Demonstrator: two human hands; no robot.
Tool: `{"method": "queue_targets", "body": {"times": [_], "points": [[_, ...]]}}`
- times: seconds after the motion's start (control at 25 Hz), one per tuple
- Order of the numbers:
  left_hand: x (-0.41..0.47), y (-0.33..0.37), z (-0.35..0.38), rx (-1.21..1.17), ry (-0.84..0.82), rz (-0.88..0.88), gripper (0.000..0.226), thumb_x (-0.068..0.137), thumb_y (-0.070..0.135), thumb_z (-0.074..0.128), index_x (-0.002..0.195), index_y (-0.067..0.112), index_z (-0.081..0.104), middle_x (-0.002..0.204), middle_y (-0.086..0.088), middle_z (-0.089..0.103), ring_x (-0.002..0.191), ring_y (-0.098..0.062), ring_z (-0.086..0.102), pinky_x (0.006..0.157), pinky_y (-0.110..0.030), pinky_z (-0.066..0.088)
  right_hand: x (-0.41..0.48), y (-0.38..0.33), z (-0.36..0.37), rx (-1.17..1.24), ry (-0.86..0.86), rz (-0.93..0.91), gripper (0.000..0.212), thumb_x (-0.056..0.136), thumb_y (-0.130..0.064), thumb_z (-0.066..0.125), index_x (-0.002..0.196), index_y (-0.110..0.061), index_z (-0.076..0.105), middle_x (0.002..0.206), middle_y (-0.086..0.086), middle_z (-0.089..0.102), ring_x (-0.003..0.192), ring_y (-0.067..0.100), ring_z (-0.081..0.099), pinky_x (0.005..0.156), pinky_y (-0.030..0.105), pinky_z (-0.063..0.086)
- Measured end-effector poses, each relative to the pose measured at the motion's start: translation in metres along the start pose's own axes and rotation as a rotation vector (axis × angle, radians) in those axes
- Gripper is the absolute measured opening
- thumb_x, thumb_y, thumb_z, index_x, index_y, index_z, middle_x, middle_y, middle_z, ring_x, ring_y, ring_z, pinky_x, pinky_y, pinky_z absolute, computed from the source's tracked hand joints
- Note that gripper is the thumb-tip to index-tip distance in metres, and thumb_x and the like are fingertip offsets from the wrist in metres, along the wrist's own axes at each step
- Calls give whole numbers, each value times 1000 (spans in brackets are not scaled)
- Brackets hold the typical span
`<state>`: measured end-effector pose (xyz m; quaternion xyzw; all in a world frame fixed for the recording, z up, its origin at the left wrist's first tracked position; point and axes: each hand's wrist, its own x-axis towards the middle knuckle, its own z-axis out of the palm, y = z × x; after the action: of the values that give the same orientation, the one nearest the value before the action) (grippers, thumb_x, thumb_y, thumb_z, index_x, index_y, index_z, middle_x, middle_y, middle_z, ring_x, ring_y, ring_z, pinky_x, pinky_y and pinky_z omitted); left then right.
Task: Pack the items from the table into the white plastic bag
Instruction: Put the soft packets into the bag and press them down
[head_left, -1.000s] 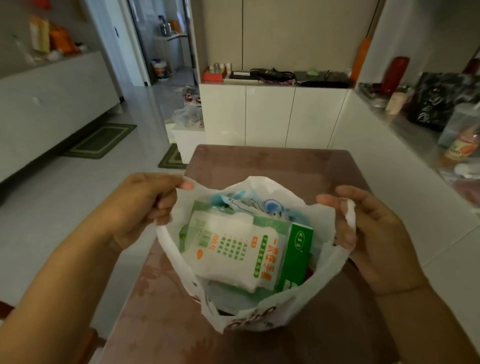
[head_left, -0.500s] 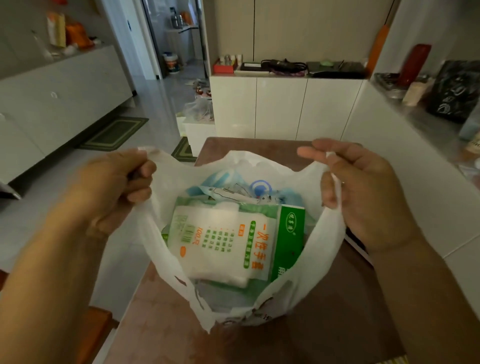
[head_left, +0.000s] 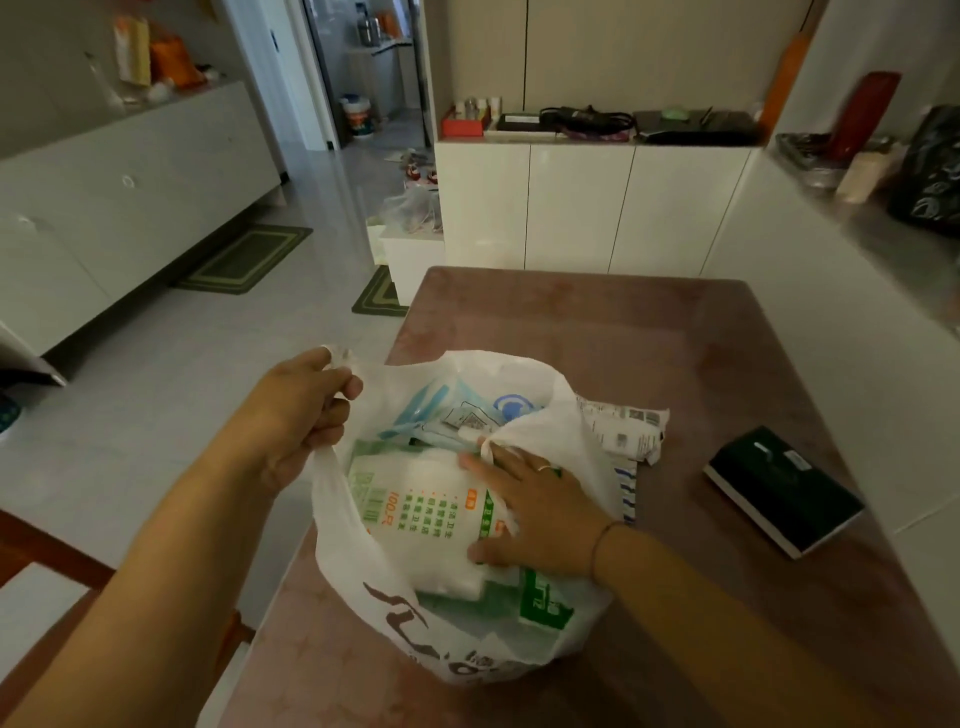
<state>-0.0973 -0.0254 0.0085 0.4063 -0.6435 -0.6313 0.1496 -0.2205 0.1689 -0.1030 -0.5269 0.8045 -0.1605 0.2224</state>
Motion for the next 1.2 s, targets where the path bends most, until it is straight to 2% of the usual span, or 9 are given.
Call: {"method": "queue_targets", "body": {"times": [0.08, 0.4, 0.6, 0.68, 0.76, 0.88, 1.0, 1.08, 1.2], "points": [[0, -1, -2, -52, -13, 0, 22, 96, 4, 36, 80, 18, 44, 68, -5, 48, 43, -7, 28, 36, -16, 25, 8, 9, 17, -88, -22, 28, 90, 73, -69, 53, 144, -45, 1, 158, -11, 0, 144, 20, 9, 115, 46, 16], [-3, 0, -10, -160, -84, 45, 26, 96, 3, 35, 75, 18, 39, 64, -4, 49, 38, -5, 26, 36, -16, 22, 27, 17, 12, 7, -47, 94, 89, 73, -57, 63, 145, -36, 16, 157, -5, 13, 141, 22, 20, 115, 46, 22], [-11, -5, -17, -146, -137, 52, 23, 97, 5, 34, 80, 20, 38, 60, -2, 51, 41, -7, 24, 40, -18, 20, -24, 24, -50, 789, 53, -124, 48, 80, -28, 67, 127, -23, 55, 135, -7, 54, 125, 7, 50, 103, 26, 44], [-11, -5, -17, -130, -132, 55, 23, 97, 5, 35, 79, 19, 39, 59, -2, 51, 42, -7, 25, 39, -18, 21, -50, 49, -80, 1022, 147, -153, 44, 78, -35, 68, 119, -19, 63, 126, 3, 64, 117, 14, 59, 97, 26, 48], [-10, -6, -13, -130, -129, 62, 25, 96, 5, 35, 75, 19, 40, 60, -2, 51, 42, -7, 26, 38, -18, 23, -60, 89, -89, 1136, 381, -38, 63, 62, -53, 77, 114, -19, 65, 114, 5, 70, 106, 19, 66, 90, 31, 53], [-6, -6, -6, -125, -118, 64, 25, 96, 6, 37, 75, 18, 43, 65, -4, 50, 42, -7, 27, 38, -17, 26, -53, 165, -66, 705, 629, 379, 97, 50, -62, 79, 132, -21, 49, 132, 4, 56, 121, 18, 52, 98, 35, 44], [-1, -11, 3, -90, -94, 57, 24, 94, 9, 42, 117, 8, 52, 69, -5, 51, 47, -8, 31, 38, -16, 33, -61, 232, -37, 13, 414, 745, 113, 61, -55, 76, 148, -32, 7, 158, 7, 5, 144, 32, 12, 114, 55, 17], [2, -14, 7, -57, -75, 59, 47, 94, 10, 45, 140, 6, 34, 68, -3, 54, 49, -7, 35, 39, -17, 37, -72, 255, -22, -107, 255, 848, 121, 60, -60, 75, 147, -35, -6, 158, 7, -11, 145, 35, -3, 113, 60, 7], [5, -16, 12, -37, -53, 49, 58, 93, 11, 48, 146, 9, 24, 65, 0, 58, 47, -7, 44, 41, -18, 43, -82, 277, -13, -161, 122, 917, 126, 59, -64, 73, 145, -35, -16, 156, 9, -20, 143, 37, -13, 113, 62, 0]]}}
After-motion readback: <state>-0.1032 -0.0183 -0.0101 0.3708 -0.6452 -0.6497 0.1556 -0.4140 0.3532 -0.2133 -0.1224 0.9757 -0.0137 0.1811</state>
